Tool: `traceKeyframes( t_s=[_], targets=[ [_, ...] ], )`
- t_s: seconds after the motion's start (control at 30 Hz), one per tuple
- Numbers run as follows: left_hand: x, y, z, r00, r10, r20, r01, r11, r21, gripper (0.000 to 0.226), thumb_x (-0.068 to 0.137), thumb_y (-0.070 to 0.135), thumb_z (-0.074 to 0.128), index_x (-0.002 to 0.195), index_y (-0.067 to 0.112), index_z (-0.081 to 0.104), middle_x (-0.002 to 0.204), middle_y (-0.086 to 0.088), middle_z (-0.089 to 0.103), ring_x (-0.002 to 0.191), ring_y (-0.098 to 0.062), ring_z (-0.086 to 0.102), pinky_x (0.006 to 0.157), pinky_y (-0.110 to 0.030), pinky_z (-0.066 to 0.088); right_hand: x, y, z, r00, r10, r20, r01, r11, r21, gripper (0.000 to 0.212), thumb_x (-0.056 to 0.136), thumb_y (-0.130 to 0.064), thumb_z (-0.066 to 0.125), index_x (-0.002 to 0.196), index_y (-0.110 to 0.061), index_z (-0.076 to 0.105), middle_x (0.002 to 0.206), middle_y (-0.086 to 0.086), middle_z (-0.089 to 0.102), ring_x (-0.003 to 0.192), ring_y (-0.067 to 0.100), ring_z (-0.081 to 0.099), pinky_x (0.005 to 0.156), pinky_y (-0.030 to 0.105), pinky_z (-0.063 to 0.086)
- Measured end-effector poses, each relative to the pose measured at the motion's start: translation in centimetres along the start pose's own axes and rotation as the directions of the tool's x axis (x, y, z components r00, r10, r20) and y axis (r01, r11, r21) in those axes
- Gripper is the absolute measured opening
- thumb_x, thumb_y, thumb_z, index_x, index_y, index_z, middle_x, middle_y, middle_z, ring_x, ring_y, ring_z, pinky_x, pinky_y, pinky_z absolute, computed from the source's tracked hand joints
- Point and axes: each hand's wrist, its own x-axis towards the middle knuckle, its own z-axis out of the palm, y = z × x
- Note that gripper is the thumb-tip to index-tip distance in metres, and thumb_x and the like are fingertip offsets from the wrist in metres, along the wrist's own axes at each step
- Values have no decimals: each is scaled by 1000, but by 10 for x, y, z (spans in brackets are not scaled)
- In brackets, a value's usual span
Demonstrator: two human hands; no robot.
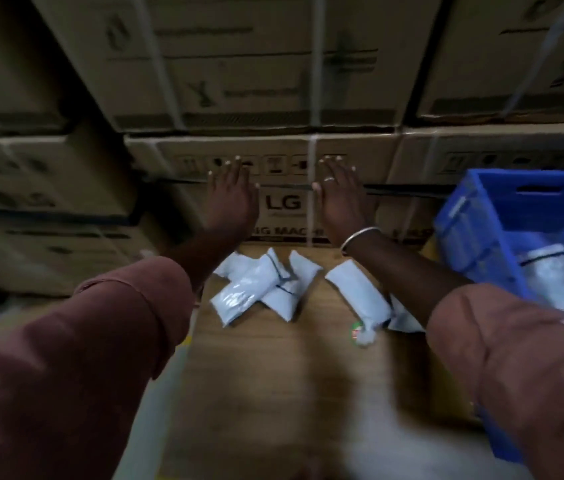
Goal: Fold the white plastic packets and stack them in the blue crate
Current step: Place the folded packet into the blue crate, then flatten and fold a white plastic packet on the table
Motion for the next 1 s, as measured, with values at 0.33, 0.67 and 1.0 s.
traceKeyframes(
  t_s=[0.33,0.67,1.0],
  targets=[
    [-78,-94,78,970,-100,220,119,990,-78,57,103,36,44,152,6,39,159,-15,40,148,-32,35,123,-50,22,-48,-66,135,969,-9,247,20,999,-43,46,103,-24,40,143,-5,47,150,14,47,145,30,36,122,46,25],
    [-171,-111,201,745,-46,665,91,995,-34,104,89,53,66,162,13,2,166,-20,14,151,-39,20,122,-56,17,-125,-47,256,759,332,560,-350,933,-78,63,96,-28,56,151,-5,34,156,25,31,143,39,32,120,45,28],
    [-223,-95,205,851,70,521,-16,994,-108,101,71,32,76,155,9,26,134,-21,48,119,-41,51,110,-57,36,-174,-40,231,833,412,369,-409,908,-90,60,86,-20,60,143,-10,45,131,17,51,120,37,49,102,42,40]
  ],
)
